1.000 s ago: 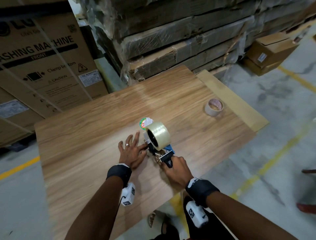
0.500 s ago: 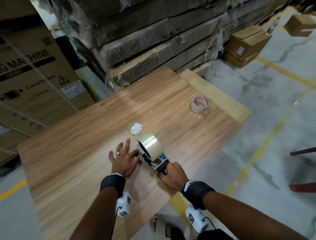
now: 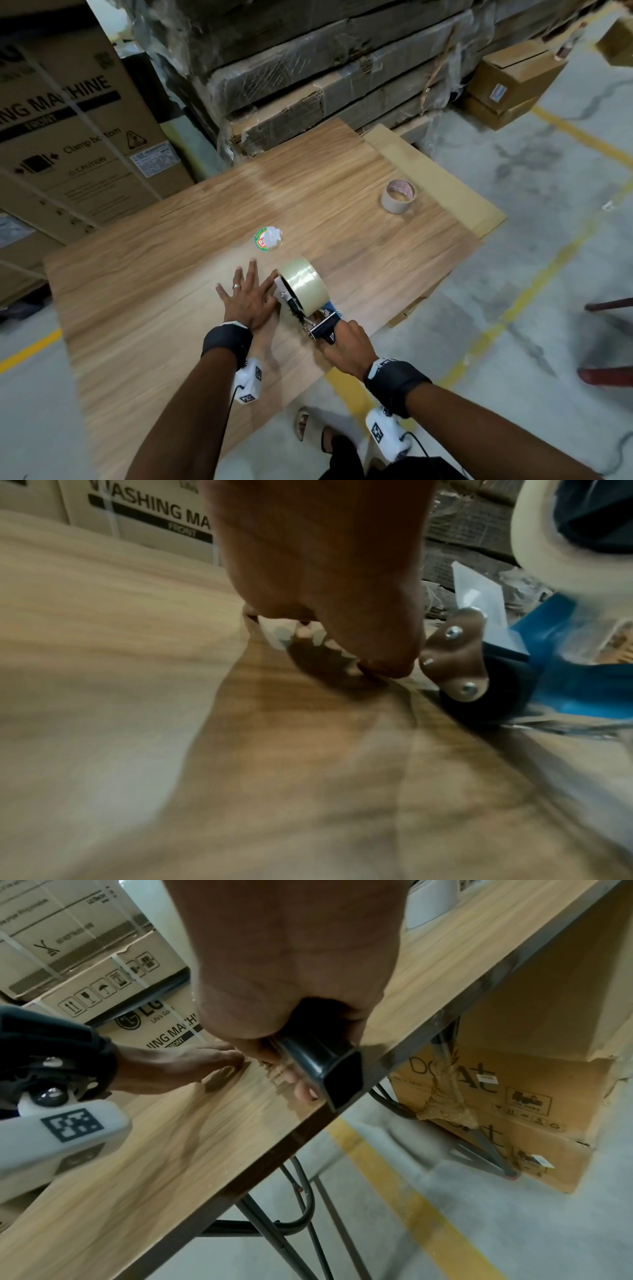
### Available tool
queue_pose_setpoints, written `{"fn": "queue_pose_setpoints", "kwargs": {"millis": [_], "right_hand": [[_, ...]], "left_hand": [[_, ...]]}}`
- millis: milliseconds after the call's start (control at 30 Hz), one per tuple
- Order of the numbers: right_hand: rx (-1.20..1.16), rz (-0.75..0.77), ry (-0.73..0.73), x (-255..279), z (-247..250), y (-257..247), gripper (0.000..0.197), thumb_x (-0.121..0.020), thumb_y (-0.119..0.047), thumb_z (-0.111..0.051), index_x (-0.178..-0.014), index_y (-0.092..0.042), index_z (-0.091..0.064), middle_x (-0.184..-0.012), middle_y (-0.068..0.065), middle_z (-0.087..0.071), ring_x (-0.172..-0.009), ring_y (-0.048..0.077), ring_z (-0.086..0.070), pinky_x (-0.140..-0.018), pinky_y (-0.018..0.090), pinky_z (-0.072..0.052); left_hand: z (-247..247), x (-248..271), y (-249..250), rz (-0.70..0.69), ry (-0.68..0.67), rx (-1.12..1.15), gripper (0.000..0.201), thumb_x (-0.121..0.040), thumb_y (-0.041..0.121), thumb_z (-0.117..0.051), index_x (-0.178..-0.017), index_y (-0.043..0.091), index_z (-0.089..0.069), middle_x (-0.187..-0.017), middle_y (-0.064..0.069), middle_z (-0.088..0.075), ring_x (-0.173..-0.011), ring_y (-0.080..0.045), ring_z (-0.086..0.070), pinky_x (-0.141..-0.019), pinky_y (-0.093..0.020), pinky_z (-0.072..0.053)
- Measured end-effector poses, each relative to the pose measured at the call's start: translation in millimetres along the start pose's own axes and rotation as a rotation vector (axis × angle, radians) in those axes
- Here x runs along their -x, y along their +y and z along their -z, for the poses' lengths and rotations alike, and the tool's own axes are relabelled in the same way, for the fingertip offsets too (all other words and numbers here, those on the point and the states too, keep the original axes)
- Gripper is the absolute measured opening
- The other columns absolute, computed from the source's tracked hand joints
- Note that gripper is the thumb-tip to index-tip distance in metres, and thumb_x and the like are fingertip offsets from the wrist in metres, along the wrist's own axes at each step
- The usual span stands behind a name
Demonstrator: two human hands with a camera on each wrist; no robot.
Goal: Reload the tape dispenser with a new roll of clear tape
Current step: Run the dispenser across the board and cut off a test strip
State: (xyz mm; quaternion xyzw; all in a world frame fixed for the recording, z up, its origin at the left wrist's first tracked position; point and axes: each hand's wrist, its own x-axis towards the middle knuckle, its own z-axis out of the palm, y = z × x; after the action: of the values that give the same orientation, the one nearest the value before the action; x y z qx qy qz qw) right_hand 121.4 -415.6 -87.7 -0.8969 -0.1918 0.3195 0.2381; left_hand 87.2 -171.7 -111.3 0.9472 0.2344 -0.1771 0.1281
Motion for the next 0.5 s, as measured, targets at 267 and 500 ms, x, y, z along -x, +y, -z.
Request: {"fn": "queue_pose_setpoints", "kwargs": {"millis": [267,500], "right_hand": [[-0.052,0.0,0.001,5,5,1,0.036,-0.085,-0.056,-0.058,-0.074,-0.021,-0.052,-0.088,0.016,-0.071,-0.083,0.038,-0.064,-0.067,0.031,-0.04],[-0.013,0.01,0.004,7,8,-7,0.037,-0.087,-0.046,-0.061,-0.092,-0.009,-0.065,-0.101,0.022,-0.069,-0.094,0.042,-0.064,-0.079,0.039,-0.052]], "left_hand": [[-44,52,29,0.078,0.057,0.123,0.059,-0.093,0.057,-0.018,-0.151,0.047,-0.022,-0.167,0.004,0.015,-0.153,-0.034,0.015,-0.109,-0.076,0.006],[-41,49,34,0.125,0.025,0.13,0.05,-0.1,0.05,-0.033,-0.149,0.05,-0.026,-0.166,0.007,0.019,-0.152,-0.032,0.018,-0.107,-0.079,0.005]]}}
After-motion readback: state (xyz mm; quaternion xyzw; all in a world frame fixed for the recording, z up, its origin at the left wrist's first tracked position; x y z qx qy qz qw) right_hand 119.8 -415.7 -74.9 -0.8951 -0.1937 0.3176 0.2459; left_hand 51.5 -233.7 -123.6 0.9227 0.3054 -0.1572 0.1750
